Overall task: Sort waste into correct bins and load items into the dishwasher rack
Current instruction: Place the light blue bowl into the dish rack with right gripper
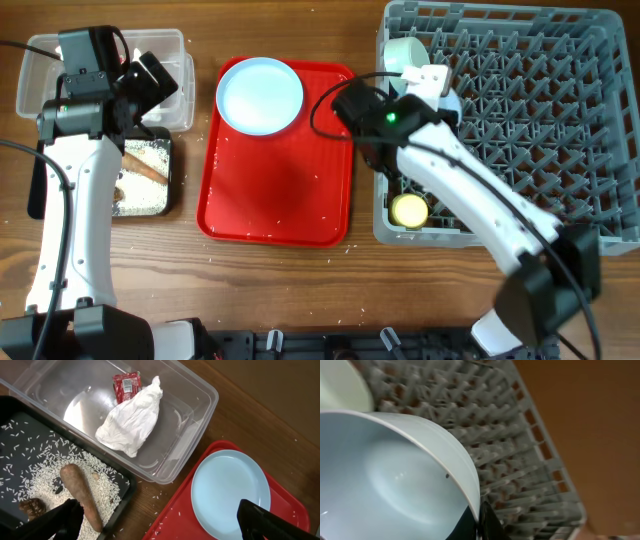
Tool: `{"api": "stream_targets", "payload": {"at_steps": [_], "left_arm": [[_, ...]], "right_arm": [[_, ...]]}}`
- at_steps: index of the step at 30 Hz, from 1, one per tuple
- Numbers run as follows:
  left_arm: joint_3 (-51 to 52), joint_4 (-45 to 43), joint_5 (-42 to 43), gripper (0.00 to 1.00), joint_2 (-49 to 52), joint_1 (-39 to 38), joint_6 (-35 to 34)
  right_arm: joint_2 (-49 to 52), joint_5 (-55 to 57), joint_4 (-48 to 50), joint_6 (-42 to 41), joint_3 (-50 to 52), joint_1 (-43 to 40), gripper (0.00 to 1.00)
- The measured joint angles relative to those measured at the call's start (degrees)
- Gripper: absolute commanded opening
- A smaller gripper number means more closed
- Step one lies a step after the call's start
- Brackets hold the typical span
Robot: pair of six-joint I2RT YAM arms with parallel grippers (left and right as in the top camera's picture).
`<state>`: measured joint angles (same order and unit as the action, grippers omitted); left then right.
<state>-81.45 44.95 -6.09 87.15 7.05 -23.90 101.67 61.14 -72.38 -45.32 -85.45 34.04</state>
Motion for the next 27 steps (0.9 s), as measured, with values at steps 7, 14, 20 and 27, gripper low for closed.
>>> {"api": "stream_targets", "payload": {"at_steps": [7, 14, 20, 27], "left_arm": [[0.00, 0.00, 0.02, 1.00, 0.00, 0.00, 0.00], [0.00, 0.00, 0.02, 1.00, 0.00, 0.00, 0.00], [0.00, 0.00, 0.02, 1.00, 0.00, 0.00, 0.00], [0.00, 0.02, 0.02, 1.00, 0.00, 0.00, 0.00]], "right_arm": [[5.49, 5.11, 4.33, 4.44, 0.52, -2.27, 0.04], [8.13, 11.56, 15.10, 18.88, 0.57, -2.27, 0.04], [8.33, 13.51, 14.67, 24.09, 0.57, -2.29, 0.04], [8.33, 7.26, 14.27, 25.94, 0.57, -2.49, 0.04]]}}
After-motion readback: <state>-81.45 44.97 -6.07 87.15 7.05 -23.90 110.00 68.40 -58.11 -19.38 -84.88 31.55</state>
